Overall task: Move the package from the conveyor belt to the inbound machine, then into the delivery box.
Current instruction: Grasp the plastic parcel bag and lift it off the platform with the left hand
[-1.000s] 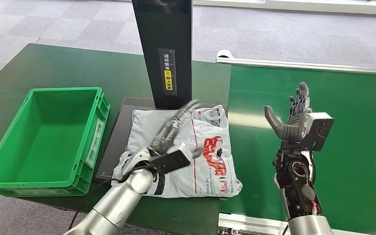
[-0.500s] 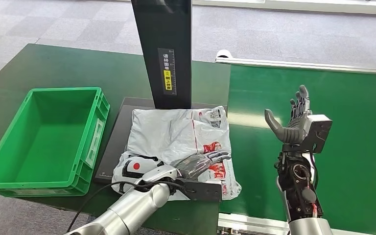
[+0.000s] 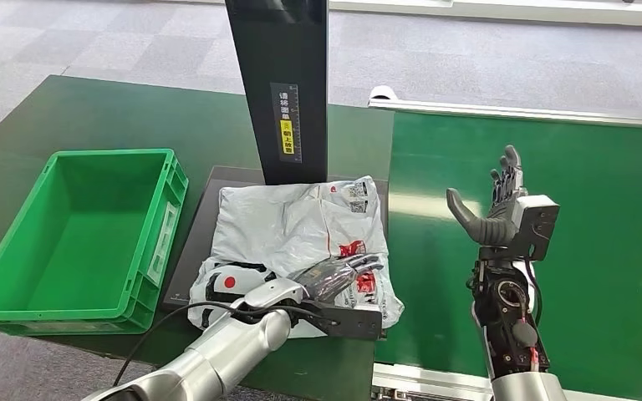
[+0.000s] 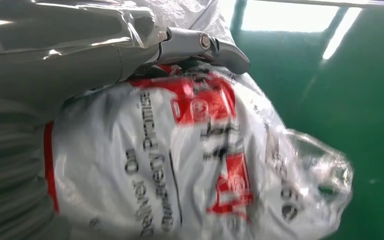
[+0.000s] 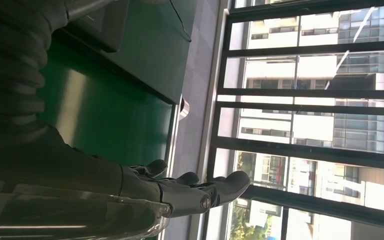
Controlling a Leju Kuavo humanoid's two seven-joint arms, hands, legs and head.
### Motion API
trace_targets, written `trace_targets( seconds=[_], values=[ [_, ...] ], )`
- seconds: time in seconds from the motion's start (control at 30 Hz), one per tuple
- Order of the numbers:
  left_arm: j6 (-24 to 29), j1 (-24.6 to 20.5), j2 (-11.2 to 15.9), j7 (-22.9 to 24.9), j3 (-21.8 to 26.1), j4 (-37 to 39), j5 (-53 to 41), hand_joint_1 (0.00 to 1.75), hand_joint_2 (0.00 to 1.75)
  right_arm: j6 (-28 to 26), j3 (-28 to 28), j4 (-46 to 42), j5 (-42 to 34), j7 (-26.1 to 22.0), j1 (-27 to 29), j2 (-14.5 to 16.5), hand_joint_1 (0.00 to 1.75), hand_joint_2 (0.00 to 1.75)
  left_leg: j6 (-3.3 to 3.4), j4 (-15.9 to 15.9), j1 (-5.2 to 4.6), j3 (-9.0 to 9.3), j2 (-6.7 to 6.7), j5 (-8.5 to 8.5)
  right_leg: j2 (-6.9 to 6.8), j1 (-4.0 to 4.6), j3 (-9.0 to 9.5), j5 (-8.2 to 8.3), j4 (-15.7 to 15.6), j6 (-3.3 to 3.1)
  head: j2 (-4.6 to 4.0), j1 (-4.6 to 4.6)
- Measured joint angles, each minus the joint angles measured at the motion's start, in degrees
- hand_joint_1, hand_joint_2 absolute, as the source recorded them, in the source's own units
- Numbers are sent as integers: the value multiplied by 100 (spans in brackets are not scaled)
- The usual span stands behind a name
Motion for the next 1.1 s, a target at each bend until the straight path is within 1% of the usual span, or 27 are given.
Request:
trace_targets(
  seconds=[0.33,0.53,0.57,0.67,0.77,0.9,0.97,1.0,1.1],
  values=[
    [-30,-119,1,-73,10,71,-51,174,175,5,0,0,17,8,49,14,0,175,0,0,0,17,-9,0,-2,-1,21,-1,0,1,1,1],
    [-204,-189,1,-178,16,114,-45,175,175,7,0,0,17,8,69,13,0,175,0,0,0,20,-10,0,-2,-1,21,-1,0,1,1,1],
    [-226,-200,-1,-193,16,127,-34,172,175,9,0,-1,16,9,82,10,0,175,0,0,0,21,-10,0,-2,-1,22,-1,0,1,1,0],
    [-317,-230,-20,-210,21,175,85,169,175,23,0,-19,8,15,139,-10,0,175,0,0,0,22,-11,0,-3,-1,24,-2,0,2,1,0],
    [-446,-246,-39,-229,34,198,258,175,175,33,0,-46,-1,39,187,-28,0,175,0,0,-1,23,-13,0,-4,-1,27,-3,0,3,1,0],
    [-424,-215,-63,-381,52,175,493,175,175,46,0,-107,-37,72,256,-51,0,175,0,1,-1,23,-13,0,-8,-2,28,-3,0,3,0,0],
    [-200,-146,-63,-545,64,99,605,175,175,76,0,-153,-67,93,290,-65,0,175,0,1,-1,22,-13,0,-7,-2,27,-3,0,4,0,-1],
    [91,-72,-58,-731,78,11,673,175,175,97,0,-184,-84,106,311,-73,0,175,0,1,-1,21,-12,0,-7,-2,25,-3,0,4,0,-1],
    [1353,260,-27,-1515,197,-557,1096,175,175,147,0,-309,-153,161,395,-96,0,175,0,1,-1,11,-11,0,-6,-2,14,-3,0,4,1,-1]
  ],
)
